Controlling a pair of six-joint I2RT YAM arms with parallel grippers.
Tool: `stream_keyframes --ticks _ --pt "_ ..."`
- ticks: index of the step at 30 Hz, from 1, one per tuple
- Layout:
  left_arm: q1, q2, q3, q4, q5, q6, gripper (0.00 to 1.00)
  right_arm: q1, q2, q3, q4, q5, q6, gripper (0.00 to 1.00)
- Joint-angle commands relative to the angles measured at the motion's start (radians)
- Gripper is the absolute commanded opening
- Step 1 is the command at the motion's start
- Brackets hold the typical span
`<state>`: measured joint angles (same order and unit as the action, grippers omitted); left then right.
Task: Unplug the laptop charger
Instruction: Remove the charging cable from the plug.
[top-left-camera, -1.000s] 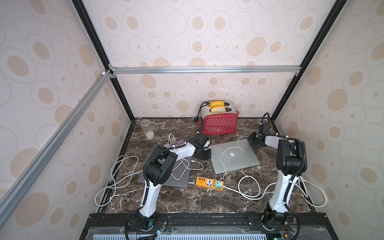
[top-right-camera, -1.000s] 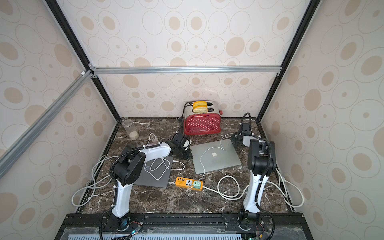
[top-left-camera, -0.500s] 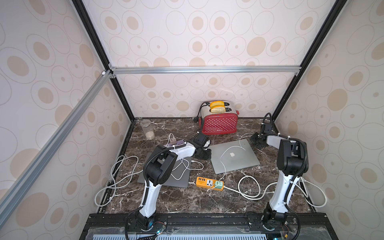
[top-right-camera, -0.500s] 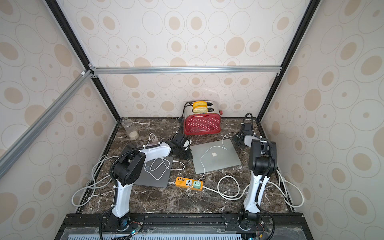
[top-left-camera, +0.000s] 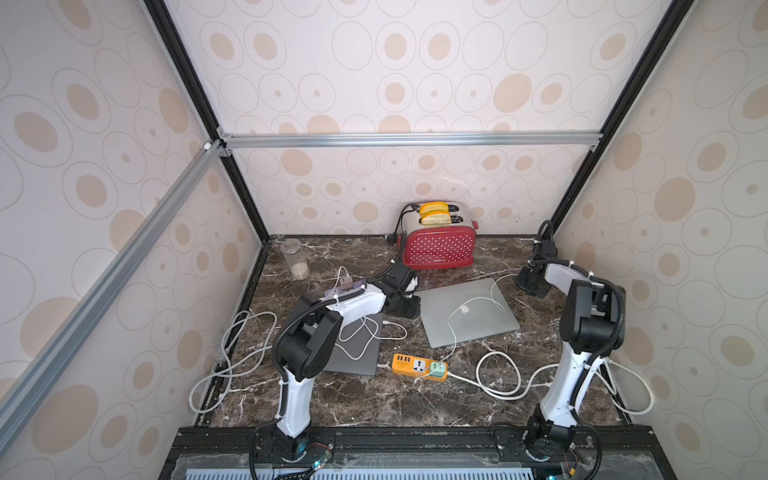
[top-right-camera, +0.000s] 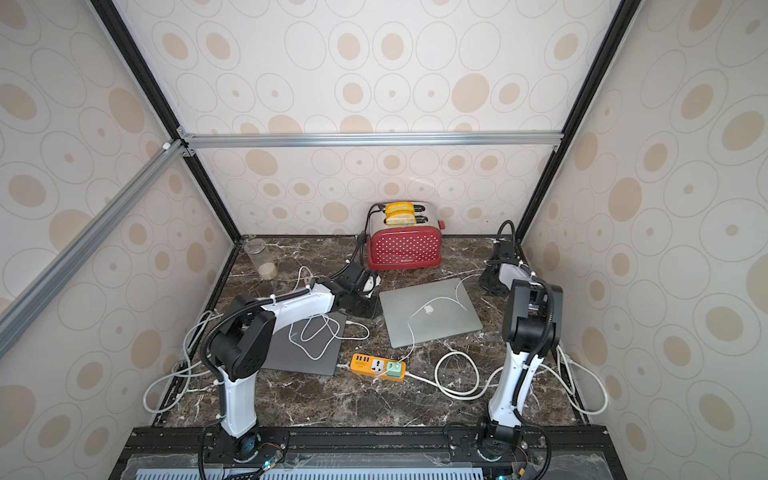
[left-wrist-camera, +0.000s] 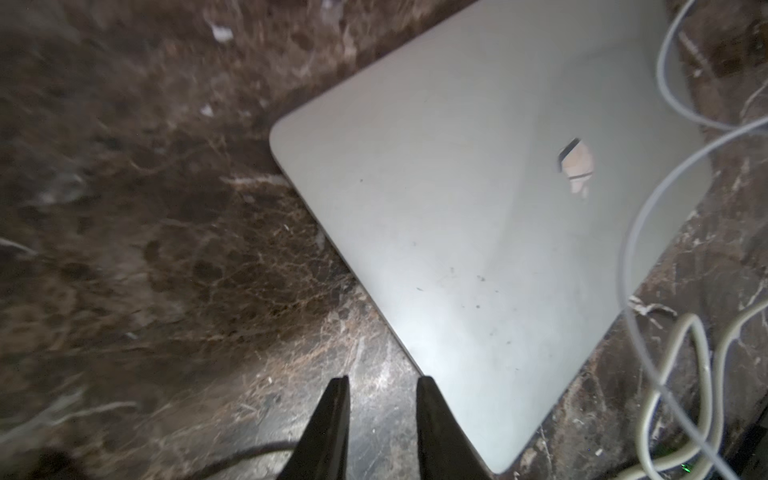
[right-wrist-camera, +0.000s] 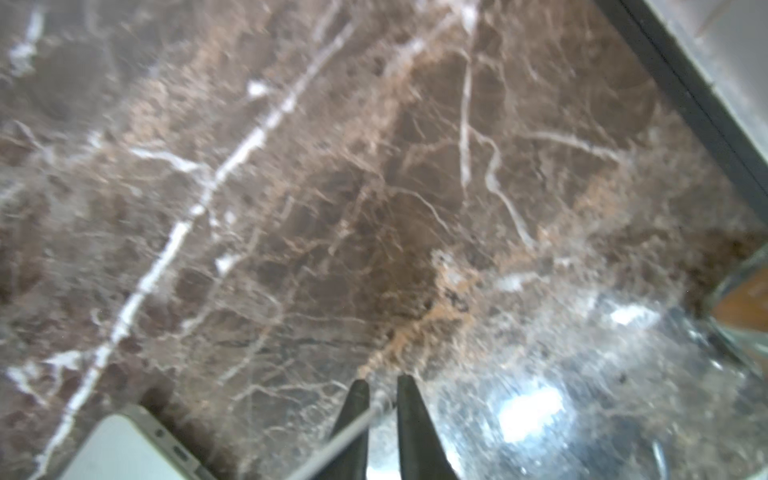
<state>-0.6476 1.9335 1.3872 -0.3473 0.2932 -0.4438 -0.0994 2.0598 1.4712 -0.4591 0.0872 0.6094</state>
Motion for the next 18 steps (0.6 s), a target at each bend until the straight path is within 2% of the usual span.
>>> stream_keyframes --ticks 1,4,6,12,18 --pt "-0.009 -0.105 -0.010 -0.028 -0.051 0.055 0.34 -0.014 -0.052 -0.037 -0.059 0.029 -0.032 0.27" --pt "-0.009 -0.168 -0.038 -0.033 -0.072 0.062 0.37 -0.014 -0.078 -0.053 -0.076 0.041 -0.054 0.40" --pt "-0.009 -0.207 -0.063 -0.035 -0.078 0.059 0.38 -0.015 -0.104 -0.071 -0.083 0.051 -0.064 0.44" --pt "-0.009 -0.339 -0.161 -0.039 -0.084 0.022 0.39 -0.014 -0.278 -0.180 -0.072 0.078 -0.086 0.50" --pt "-0.011 -0.415 -0.245 -0.107 -0.026 -0.027 0.39 -0.013 -0.421 -0.240 -0.104 0.063 -0.122 0.50"
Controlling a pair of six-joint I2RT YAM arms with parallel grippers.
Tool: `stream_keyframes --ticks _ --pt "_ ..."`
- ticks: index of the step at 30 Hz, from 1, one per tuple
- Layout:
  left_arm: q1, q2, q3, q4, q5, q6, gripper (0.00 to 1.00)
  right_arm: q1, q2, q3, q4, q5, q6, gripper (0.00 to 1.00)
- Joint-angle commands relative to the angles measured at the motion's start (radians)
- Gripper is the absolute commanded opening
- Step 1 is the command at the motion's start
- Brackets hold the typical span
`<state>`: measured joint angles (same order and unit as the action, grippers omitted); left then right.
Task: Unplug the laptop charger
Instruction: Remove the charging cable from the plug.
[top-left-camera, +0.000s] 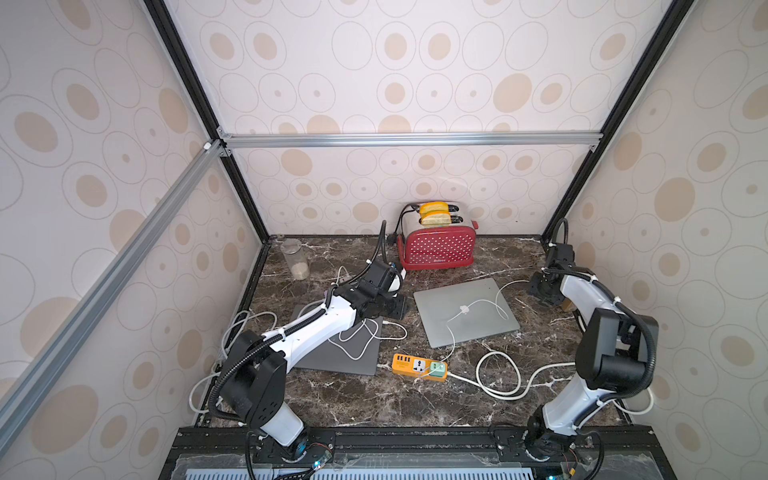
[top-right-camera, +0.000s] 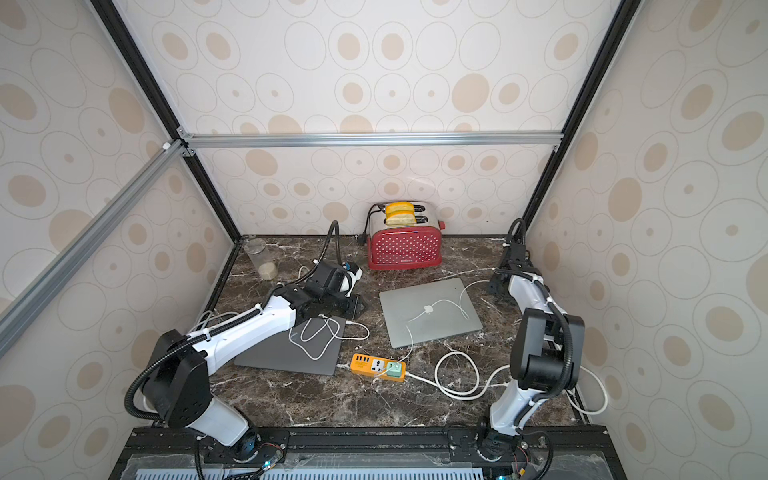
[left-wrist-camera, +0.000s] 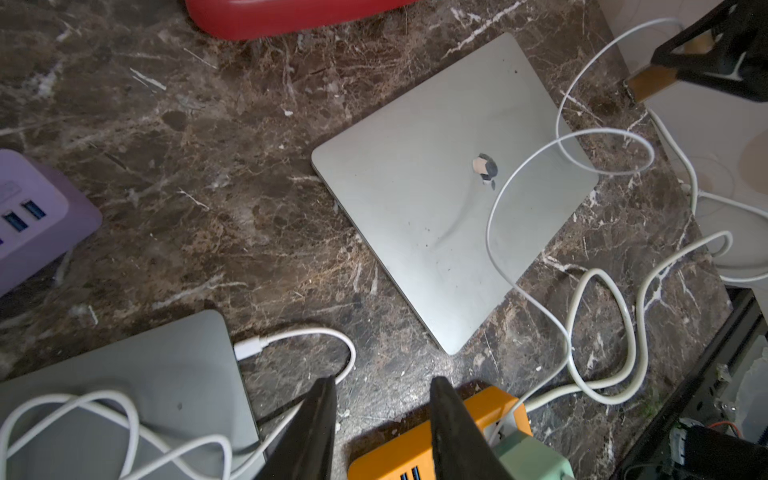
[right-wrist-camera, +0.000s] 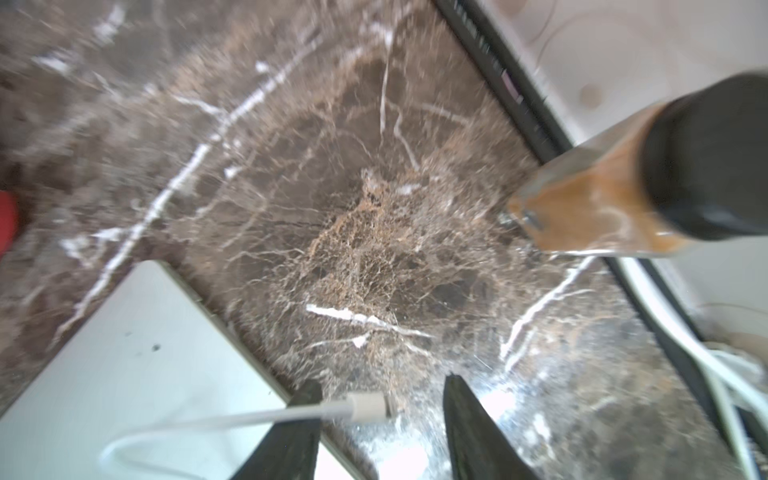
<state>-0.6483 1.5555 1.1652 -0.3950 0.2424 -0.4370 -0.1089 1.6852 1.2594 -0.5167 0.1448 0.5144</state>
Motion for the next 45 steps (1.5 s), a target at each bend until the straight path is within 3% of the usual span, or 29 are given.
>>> stream_keyframes --ticks 1,3,5,10,16,21,24,29,32,39,45 --pt "-0.014 -0.052 -0.045 -0.066 0.034 -0.044 0.38 0.001 -0.074 -0.049 -0.037 -0.028 -0.032 0.50" --pt "-0.024 -0.077 -0.085 -0.073 0.040 -0.056 0.38 0.023 -0.130 -0.105 0.007 -0.047 -0.050 0.51" --pt "-0.037 -0.100 -0.121 -0.068 0.050 -0.070 0.39 0.042 -0.158 -0.127 0.011 0.015 -0.064 0.51" --pt "-0.062 -0.125 -0.174 0.001 0.167 -0.092 0.41 0.040 -0.101 -0.065 -0.078 0.071 -0.096 0.53" --pt "-0.091 -0.120 -0.189 -0.004 0.168 -0.074 0.49 0.041 -0.017 -0.019 -0.167 -0.001 -0.106 0.68" --pt "-0.092 -0.132 -0.196 -0.007 0.147 -0.068 0.50 0.031 -0.002 -0.054 -0.140 -0.128 -0.107 0.70" --pt "-0.091 -0.131 -0.192 -0.013 0.140 -0.060 0.50 0.024 0.025 0.003 -0.218 -0.243 -0.120 0.69" --pt "-0.093 -0.108 -0.200 0.002 0.160 -0.059 0.50 0.050 -0.113 -0.049 -0.150 -0.366 -0.117 0.66" --pt "-0.093 -0.076 -0.200 -0.013 0.193 -0.045 0.49 0.142 -0.194 -0.084 -0.093 -0.487 -0.184 0.66" --pt "-0.094 -0.111 -0.260 0.133 0.353 -0.129 0.48 0.446 -0.327 -0.294 0.050 -0.504 -0.222 0.62" --pt "-0.128 -0.173 -0.294 0.141 0.416 -0.172 0.49 0.518 -0.418 -0.436 0.106 -0.477 -0.226 0.56"
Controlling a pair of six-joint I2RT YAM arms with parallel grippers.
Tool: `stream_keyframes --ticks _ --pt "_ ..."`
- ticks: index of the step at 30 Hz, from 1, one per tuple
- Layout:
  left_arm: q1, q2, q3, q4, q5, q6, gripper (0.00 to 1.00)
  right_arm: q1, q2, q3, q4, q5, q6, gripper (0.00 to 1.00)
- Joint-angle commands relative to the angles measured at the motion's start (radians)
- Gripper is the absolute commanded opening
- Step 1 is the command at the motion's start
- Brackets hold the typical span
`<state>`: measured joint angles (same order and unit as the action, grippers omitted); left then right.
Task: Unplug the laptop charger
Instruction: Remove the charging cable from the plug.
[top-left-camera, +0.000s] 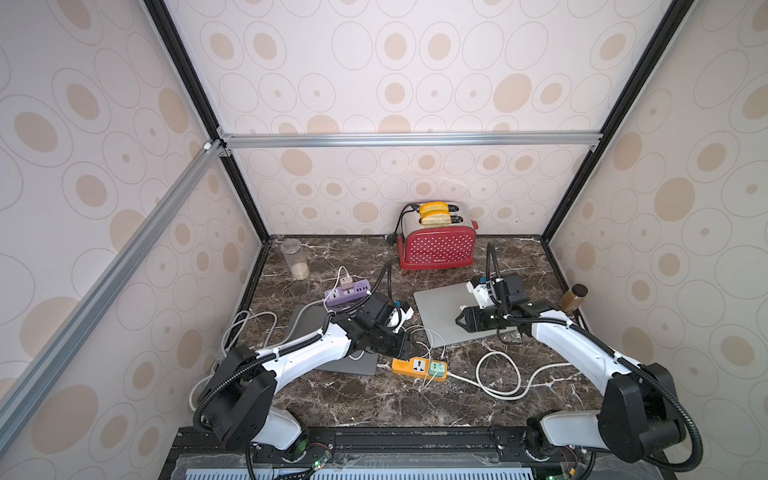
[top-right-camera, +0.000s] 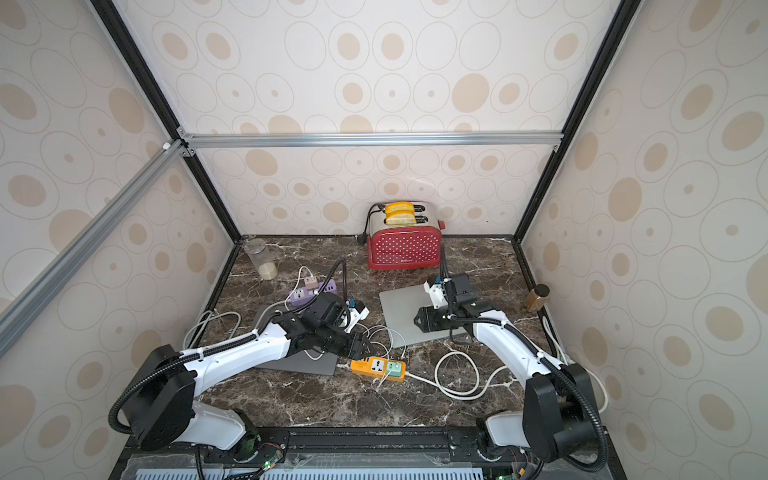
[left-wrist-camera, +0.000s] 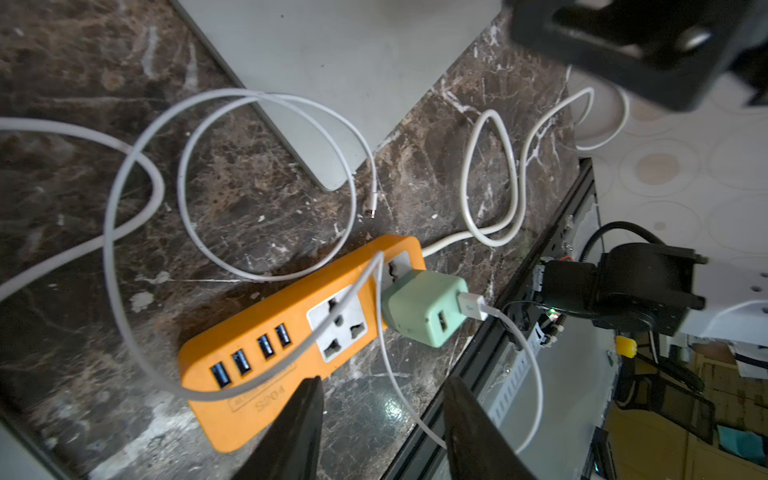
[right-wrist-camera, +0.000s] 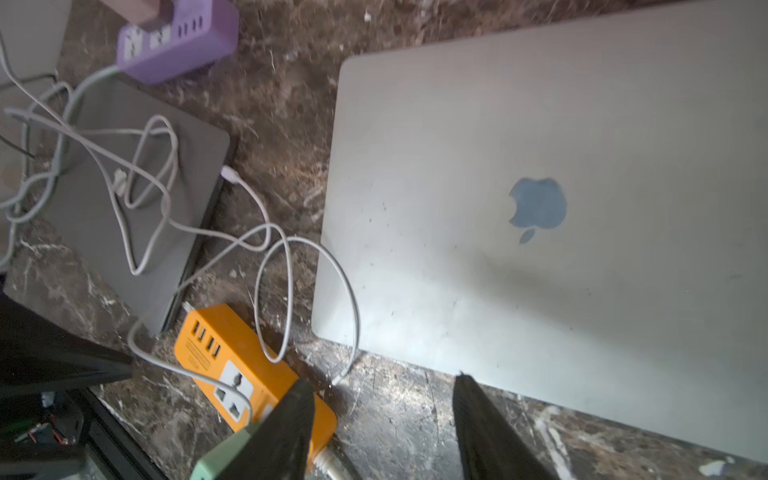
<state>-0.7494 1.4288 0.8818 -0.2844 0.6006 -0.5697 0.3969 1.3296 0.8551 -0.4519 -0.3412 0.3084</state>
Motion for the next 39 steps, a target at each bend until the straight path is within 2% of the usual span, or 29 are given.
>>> stream_keyframes --ticks 1,7,11,16,23,27,31,36,39 --pt "-0.036 -0.056 -0.020 0.033 0.052 -0.046 0.49 0.016 -0.082 -0.048 0.043 0.005 -0.023 0.55" --pt "-0.095 -0.049 -0.045 0.051 -0.026 -0.087 0.47 0.102 -0.240 -0.152 0.029 0.003 -0.055 0.53" --pt "-0.153 -0.008 -0.034 0.067 -0.107 -0.117 0.43 0.180 -0.318 -0.212 0.018 0.054 -0.042 0.51" --pt "-0.166 0.034 -0.056 0.143 -0.161 -0.169 0.37 0.263 -0.405 -0.255 -0.017 0.134 -0.038 0.49" --pt "-0.198 0.109 -0.018 0.195 -0.230 -0.171 0.36 0.319 -0.535 -0.339 -0.008 0.130 -0.010 0.48" --pt "-0.215 0.143 -0.026 0.258 -0.242 -0.186 0.36 0.375 -0.558 -0.367 -0.004 0.135 -0.027 0.46" --pt "-0.238 0.121 -0.034 0.270 -0.274 -0.195 0.36 0.442 -0.549 -0.352 -0.021 0.193 -0.056 0.46" --pt "-0.244 0.057 -0.065 0.263 -0.314 -0.203 0.37 0.455 -0.528 -0.340 -0.011 0.205 -0.080 0.45" --pt "-0.245 0.066 -0.056 0.270 -0.307 -0.202 0.37 0.457 -0.510 -0.343 0.008 0.200 -0.097 0.45"
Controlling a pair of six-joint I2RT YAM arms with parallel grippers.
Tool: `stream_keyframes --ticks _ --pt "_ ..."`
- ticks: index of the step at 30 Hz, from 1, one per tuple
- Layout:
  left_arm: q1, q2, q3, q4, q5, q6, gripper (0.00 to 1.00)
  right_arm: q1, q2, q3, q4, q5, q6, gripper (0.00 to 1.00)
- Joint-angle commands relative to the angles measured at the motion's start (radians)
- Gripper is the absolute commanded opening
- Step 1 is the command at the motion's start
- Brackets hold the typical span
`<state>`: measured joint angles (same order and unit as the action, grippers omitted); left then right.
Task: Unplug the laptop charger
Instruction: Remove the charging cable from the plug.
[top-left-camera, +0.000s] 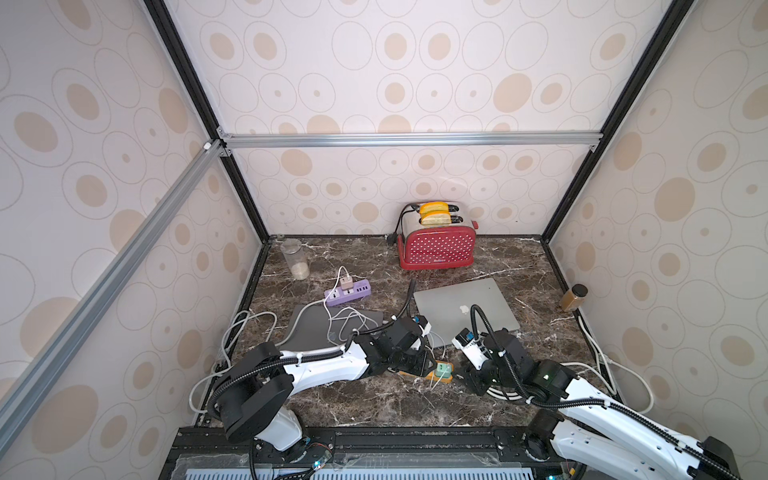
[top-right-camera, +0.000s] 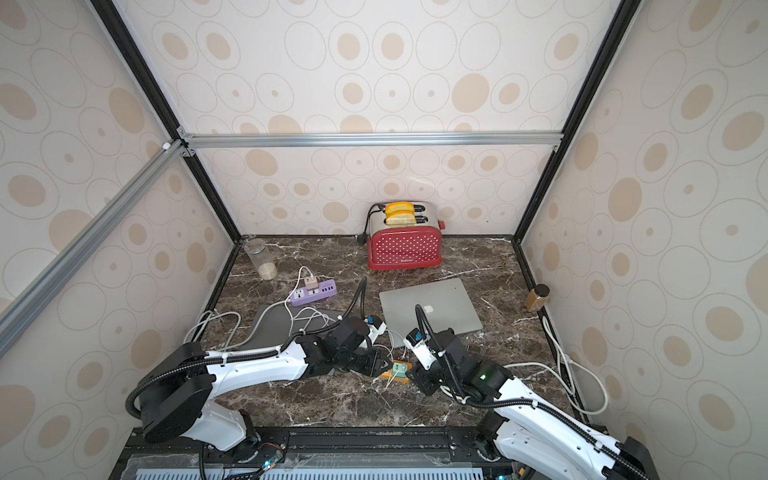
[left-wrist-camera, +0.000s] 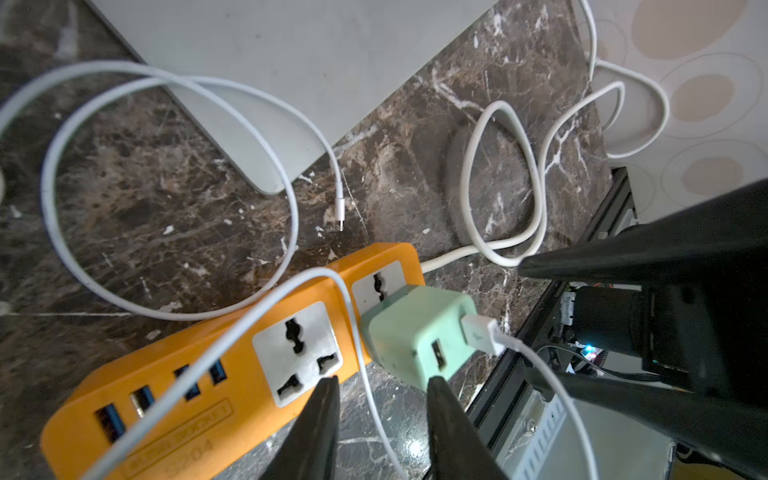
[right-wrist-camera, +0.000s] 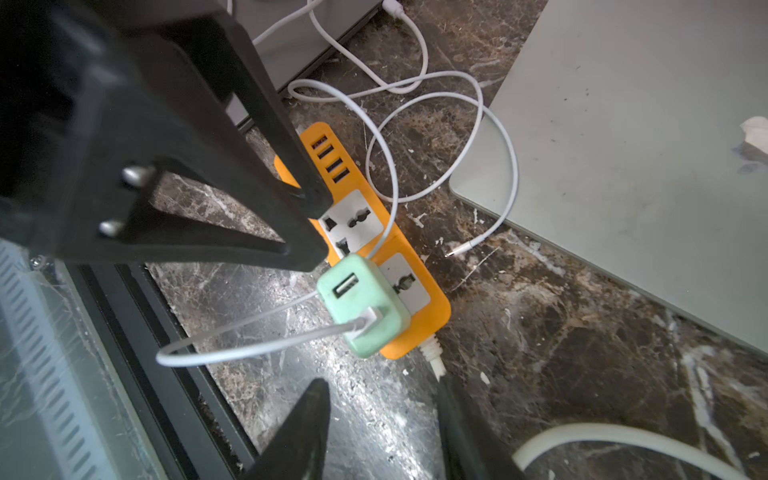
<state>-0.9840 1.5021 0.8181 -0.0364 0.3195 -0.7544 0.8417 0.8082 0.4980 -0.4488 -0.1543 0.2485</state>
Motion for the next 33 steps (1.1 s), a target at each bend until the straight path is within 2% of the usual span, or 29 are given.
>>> stream_keyframes --ticks 1,17,33 --pt "-0.010 0.004 0.014 0.030 -0.018 -0.018 0.37 0.011 0.020 0.013 0.013 0.011 -0.041 0.45" --pt "-0.021 0.097 0.077 0.036 0.024 0.001 0.38 0.022 0.010 0.004 0.038 -0.014 -0.069 0.45" --pt "-0.041 0.152 0.050 0.036 0.015 -0.025 0.38 0.027 0.071 0.017 0.081 -0.018 -0.098 0.42"
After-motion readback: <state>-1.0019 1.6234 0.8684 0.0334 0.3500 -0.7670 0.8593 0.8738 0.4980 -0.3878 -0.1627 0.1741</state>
